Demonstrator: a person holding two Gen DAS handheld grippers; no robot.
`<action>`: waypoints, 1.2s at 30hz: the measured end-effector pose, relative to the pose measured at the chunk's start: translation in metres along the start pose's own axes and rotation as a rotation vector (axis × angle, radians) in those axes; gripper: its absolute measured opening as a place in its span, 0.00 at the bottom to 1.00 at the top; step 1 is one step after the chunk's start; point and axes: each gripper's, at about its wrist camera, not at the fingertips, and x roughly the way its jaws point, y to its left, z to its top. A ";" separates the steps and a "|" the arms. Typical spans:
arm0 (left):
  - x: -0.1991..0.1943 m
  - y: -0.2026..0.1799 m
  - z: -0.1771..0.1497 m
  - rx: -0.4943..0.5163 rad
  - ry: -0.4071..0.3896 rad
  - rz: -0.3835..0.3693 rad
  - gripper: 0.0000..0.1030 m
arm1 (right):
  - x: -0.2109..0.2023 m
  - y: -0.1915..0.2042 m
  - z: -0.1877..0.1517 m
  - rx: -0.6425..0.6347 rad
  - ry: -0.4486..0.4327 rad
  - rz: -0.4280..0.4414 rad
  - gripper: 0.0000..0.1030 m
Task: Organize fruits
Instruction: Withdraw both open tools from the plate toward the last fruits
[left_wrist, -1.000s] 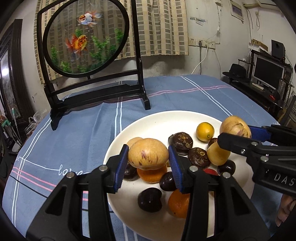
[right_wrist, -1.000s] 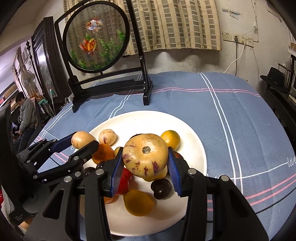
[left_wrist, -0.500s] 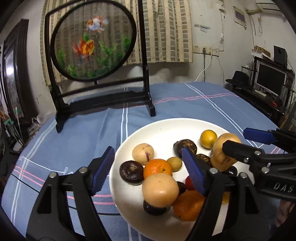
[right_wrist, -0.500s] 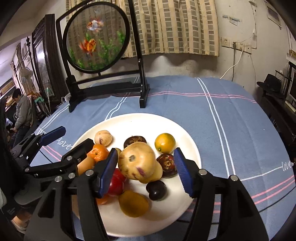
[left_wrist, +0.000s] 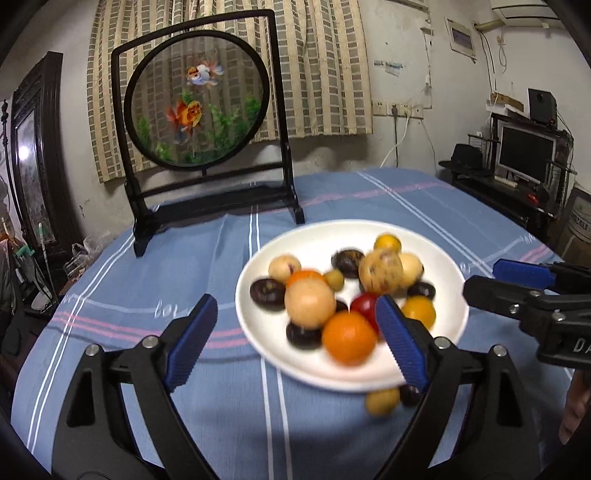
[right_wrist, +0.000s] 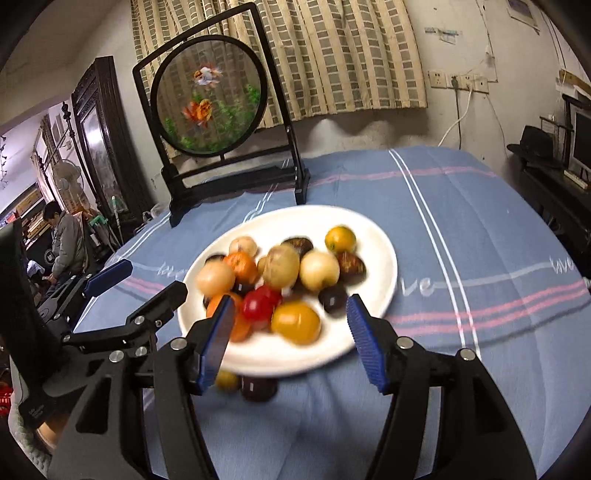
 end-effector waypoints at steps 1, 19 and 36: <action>-0.002 0.001 -0.003 0.001 0.006 0.001 0.87 | -0.003 -0.001 -0.005 0.004 0.000 0.001 0.61; 0.001 -0.018 -0.037 0.070 0.163 -0.086 0.87 | -0.018 -0.010 -0.023 0.055 0.008 0.008 0.61; 0.041 -0.024 -0.046 0.058 0.330 -0.207 0.86 | -0.018 -0.015 -0.024 0.074 0.025 0.001 0.61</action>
